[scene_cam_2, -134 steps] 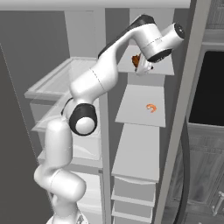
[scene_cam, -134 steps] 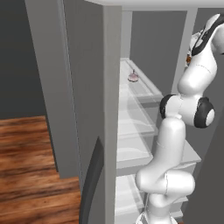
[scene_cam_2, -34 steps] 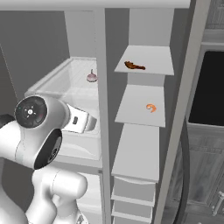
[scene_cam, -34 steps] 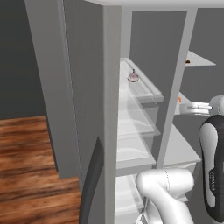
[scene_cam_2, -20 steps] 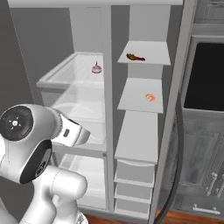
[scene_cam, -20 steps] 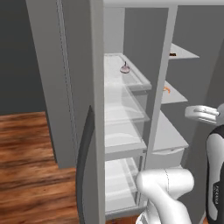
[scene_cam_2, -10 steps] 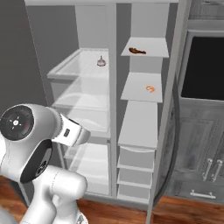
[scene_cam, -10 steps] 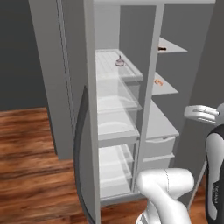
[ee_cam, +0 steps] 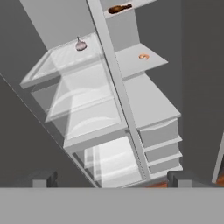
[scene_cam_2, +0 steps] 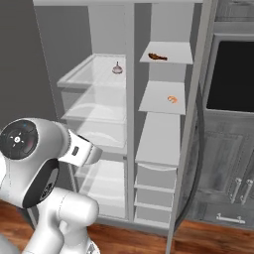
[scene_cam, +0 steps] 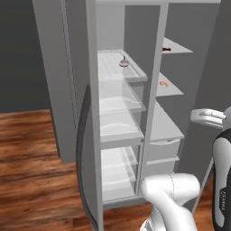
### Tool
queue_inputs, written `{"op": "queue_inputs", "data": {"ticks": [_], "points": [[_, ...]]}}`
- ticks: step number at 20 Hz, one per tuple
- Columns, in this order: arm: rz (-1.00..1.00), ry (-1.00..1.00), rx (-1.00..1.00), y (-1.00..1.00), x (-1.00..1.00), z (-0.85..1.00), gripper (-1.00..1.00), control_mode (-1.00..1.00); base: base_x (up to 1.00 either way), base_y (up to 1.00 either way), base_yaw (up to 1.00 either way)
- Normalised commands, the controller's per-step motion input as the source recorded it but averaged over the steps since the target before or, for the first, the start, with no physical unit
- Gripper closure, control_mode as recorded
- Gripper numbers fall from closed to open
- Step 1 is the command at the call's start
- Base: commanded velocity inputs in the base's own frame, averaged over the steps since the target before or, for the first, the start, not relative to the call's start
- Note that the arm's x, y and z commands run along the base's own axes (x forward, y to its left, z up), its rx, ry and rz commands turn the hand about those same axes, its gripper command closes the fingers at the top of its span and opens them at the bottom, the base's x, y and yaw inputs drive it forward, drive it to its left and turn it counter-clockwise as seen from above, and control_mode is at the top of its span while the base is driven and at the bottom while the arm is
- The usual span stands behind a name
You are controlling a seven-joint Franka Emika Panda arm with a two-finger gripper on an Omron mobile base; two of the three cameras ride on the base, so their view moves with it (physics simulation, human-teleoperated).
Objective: There's a chicken drumstick in the fridge that needs to be moved to the freezer for freezing. Pick up the chicken drumstick from the fridge, place it on any shelf in the freezer, and close the fridge and freezer doors when done.
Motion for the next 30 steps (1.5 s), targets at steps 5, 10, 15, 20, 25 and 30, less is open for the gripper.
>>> {"op": "queue_inputs", "data": {"ticks": [5,10,15,20,25,30], "points": [[0.00,0.00,0.00,0.00,0.00,0.00,-1.00,1.00,-0.17,-0.11,0.14],[0.00,0.00,0.00,0.00,0.00,0.00,-1.00,1.00,-0.08,-0.32,0.10],[0.00,0.00,0.00,0.00,0.00,0.00,-1.00,1.00,-0.38,-0.14,0.00],[0.00,0.00,0.00,0.00,0.00,0.00,-1.00,1.00,-0.23,0.01,0.00],[0.00,0.00,0.00,0.00,0.00,0.00,-1.00,1.00,-0.50,-0.07,0.00],[0.00,0.00,0.00,0.00,0.00,0.00,-1.00,1.00,-0.21,-0.06,0.00]]}}
